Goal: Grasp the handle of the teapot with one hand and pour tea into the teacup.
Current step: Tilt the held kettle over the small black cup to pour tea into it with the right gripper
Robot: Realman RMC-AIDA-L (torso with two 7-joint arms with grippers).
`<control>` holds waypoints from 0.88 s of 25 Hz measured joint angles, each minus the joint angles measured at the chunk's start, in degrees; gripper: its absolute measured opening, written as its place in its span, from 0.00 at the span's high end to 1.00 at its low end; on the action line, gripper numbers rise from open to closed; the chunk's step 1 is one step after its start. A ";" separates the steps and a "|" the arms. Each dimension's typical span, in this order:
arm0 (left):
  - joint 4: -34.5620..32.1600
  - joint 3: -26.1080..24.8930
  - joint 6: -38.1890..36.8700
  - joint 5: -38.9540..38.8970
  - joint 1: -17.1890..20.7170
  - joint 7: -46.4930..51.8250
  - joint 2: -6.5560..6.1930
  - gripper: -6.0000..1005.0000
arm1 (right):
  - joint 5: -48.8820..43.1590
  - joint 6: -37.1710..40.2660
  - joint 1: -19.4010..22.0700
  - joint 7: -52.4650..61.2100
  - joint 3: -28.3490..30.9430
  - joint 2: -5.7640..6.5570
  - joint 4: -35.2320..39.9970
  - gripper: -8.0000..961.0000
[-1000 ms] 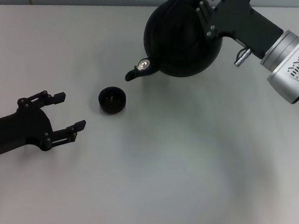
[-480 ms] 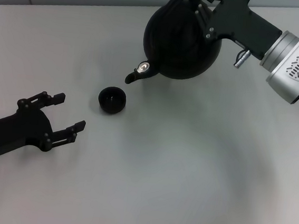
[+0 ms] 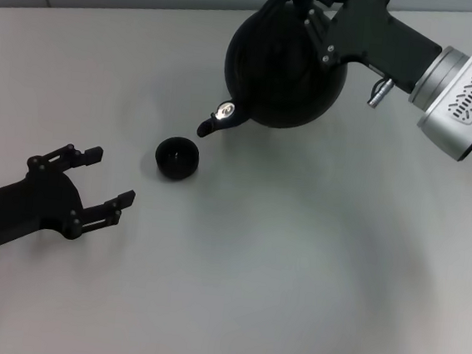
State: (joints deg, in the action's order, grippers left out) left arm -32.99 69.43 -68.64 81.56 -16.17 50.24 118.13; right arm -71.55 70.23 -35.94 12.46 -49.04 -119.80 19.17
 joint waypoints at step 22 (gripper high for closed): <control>0.09 0.00 0.00 0.00 -0.11 -0.14 0.00 0.20 | -0.16 -0.29 1.55 1.64 -2.53 0.01 3.63 0.90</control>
State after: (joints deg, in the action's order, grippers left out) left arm -32.90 69.43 -68.64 81.56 -16.28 50.10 118.13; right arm -71.71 69.94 -34.39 14.10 -51.57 -119.79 22.79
